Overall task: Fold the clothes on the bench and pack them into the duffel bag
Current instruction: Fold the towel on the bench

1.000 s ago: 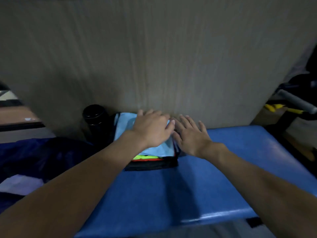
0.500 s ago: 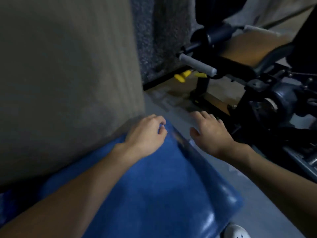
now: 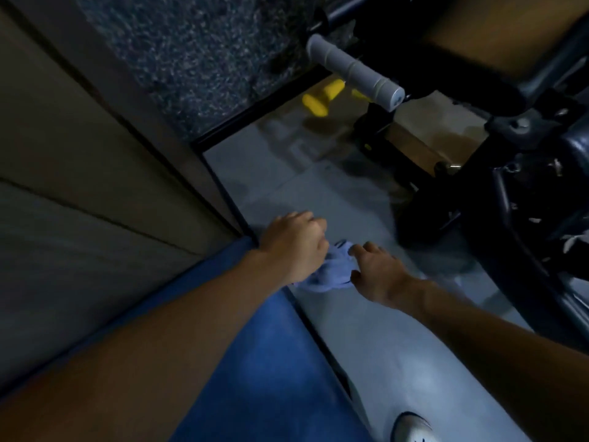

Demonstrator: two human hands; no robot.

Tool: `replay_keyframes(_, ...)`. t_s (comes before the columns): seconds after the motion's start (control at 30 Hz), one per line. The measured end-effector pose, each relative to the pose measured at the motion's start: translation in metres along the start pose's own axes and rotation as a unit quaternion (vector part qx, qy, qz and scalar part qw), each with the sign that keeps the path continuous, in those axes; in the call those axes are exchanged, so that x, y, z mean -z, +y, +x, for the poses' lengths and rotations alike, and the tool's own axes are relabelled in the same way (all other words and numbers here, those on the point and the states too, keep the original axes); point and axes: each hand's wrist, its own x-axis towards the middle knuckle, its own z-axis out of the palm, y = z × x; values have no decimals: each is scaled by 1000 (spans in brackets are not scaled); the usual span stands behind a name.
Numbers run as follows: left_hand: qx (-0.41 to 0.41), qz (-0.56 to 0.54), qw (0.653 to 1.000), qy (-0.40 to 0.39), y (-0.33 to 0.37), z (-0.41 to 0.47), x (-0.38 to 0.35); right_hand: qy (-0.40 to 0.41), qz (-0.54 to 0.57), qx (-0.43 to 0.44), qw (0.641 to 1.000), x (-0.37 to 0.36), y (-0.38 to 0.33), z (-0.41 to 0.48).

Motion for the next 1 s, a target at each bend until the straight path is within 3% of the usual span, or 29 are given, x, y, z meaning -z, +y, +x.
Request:
replay_keyframes(0.17, 10, -57, 994, -93, -8, 66, -42, -74, 20, -10, 997, -66, 29, 62)
replay_keyframes(0.43, 4, 16, 976, -215, -16, 127, -108, -123, 7, 12, 992, -158, 68, 130)
replay_keyframes(0.63, 24, 22, 971, -235, -31, 140, -140, -176, 0, -33, 984, -199, 75, 160)
replay_keyframes(0.83, 25, 20, 970, -239, -38, 139, -146, -70, 97, 13, 993, -176, 64, 140)
replay_keyframes(0.93, 16, -30, 966, -257, -34, 134, -136, 24, 263, 60, 962, -132, 51, 121)
replay_keyframes(1.0, 22, -96, 964, -246, -26, 126, -123, 60, 314, 90, 943, -97, 45, 105)
